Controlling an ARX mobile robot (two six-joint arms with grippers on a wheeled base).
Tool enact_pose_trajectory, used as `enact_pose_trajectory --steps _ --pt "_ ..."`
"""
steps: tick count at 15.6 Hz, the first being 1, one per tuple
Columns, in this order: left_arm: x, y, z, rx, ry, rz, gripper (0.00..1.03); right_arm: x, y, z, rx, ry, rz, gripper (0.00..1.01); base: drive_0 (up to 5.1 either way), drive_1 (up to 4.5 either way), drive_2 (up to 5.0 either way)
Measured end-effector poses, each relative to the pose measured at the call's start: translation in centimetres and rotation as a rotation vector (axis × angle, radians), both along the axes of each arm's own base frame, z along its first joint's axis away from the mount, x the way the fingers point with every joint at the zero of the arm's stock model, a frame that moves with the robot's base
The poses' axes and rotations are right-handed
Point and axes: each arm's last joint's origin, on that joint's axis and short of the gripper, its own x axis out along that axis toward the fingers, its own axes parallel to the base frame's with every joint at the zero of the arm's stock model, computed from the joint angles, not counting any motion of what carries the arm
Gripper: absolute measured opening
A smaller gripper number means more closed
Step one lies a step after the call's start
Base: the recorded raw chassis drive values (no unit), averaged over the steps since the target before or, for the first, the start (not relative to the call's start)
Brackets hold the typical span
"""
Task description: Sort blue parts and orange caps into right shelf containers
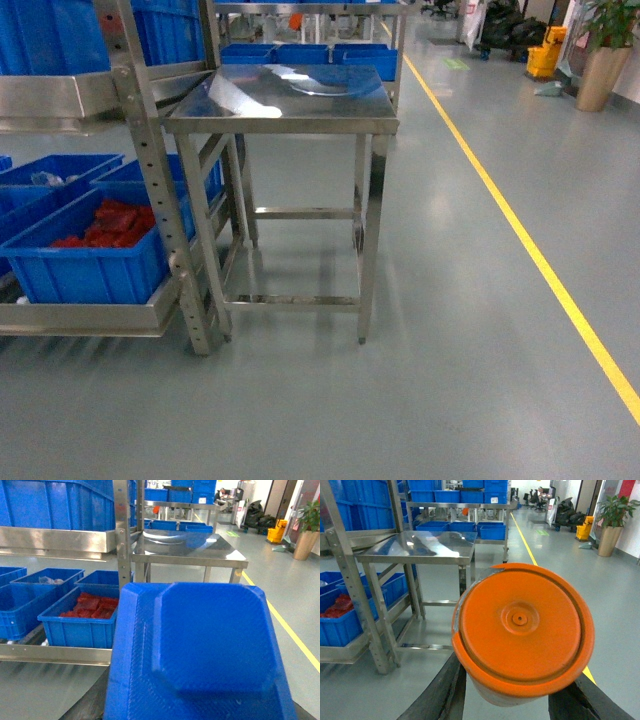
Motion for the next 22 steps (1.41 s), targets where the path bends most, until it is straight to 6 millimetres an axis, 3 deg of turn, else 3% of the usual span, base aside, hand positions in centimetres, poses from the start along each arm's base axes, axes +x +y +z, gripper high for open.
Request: enact_pose_trajectory --steps 16,22 --pt "0.0 0.0 -0.01 0.0 0.001 -0.001 0.42 0.0 0.0 -0.02 0.0 0.002 0.0 0.4 0.0 4.25 -4.3" --pt "0.0 0.0 -0.03 0.0 0.003 -0.001 0.42 0.0 -0.01 -0.04 0.0 0.004 -0.003 0.4 -3.2 1.04 2.2"
